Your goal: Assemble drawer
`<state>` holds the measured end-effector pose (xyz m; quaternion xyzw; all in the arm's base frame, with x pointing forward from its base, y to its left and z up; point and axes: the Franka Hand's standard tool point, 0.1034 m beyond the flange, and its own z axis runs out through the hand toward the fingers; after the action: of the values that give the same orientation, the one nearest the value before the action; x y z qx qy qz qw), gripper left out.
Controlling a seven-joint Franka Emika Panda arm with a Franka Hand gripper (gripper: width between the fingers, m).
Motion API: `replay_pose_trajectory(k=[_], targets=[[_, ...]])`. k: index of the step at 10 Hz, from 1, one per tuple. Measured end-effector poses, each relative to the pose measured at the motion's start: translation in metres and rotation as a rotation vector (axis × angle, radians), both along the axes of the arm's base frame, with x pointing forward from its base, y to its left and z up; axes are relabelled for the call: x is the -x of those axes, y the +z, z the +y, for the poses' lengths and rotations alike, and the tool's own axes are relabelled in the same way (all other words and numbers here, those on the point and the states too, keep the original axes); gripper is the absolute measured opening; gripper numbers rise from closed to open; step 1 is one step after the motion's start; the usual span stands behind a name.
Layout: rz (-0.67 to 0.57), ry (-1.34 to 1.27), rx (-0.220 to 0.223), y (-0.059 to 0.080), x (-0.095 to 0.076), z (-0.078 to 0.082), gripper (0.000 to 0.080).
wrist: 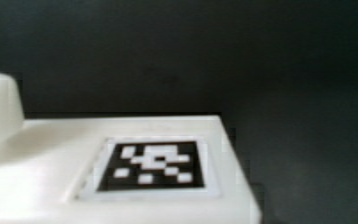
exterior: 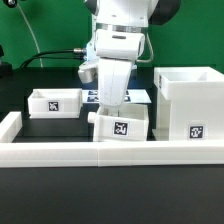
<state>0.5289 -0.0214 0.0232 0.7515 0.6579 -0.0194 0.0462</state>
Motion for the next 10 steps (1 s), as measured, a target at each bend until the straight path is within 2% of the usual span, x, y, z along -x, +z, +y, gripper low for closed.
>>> replay_pose_trajectory(k=[3,6,10], targets=[[0.001,0.024,-0.007,0.000,0.000,-0.001,0.0042],[0.002,0.027,-0.055,0.000,0.001,-0.027,0.0042],[0.047,0.044,-0.057,-0.007,0.001,-0.007,0.0042]])
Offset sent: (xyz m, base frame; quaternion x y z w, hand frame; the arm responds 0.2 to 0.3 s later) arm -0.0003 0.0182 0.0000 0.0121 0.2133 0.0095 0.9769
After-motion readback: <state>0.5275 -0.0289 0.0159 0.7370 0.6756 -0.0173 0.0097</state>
